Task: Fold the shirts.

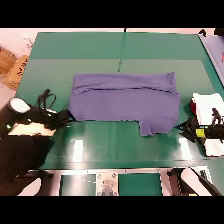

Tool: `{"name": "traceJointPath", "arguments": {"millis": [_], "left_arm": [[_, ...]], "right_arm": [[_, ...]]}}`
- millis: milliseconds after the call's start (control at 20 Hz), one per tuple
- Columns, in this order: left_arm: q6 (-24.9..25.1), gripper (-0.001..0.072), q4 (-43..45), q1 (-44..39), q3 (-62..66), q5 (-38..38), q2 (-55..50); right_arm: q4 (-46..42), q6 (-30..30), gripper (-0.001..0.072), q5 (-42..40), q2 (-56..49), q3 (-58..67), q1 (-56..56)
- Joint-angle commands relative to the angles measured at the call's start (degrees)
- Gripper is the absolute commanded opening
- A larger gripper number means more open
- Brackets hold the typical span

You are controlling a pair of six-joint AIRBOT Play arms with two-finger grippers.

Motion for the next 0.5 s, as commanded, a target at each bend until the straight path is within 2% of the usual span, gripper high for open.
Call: {"name": "traceJointPath", "arguments": {"millis": [0, 100, 250, 450], "left_arm": [[-4.3, 0.0695, -5.1, -7.6, -6.4, 17.0, 1.0], [-7.7, 0.0695, -5.8, -11.2, -6.7, 22.8, -1.2], [-7.5, 0.0695, -10.5, -14.7, -6.7, 26.3, -6.8], [-7.5, 0.0695, -13.9, -15.7, -6.6, 35.8, -10.4]], "right_arm": [[3.4, -0.8, 0.0431, -5.3, 0.1, -4.0, -0.2], [4.2, -1.2, 0.0431, -6.9, -1.3, -5.0, 0.4], [4.7, -1.4, 0.0431, -9.3, -3.6, -5.4, 2.6], [4.7, -1.4, 0.0431, -11.6, -7.6, -5.4, 6.8]]}}
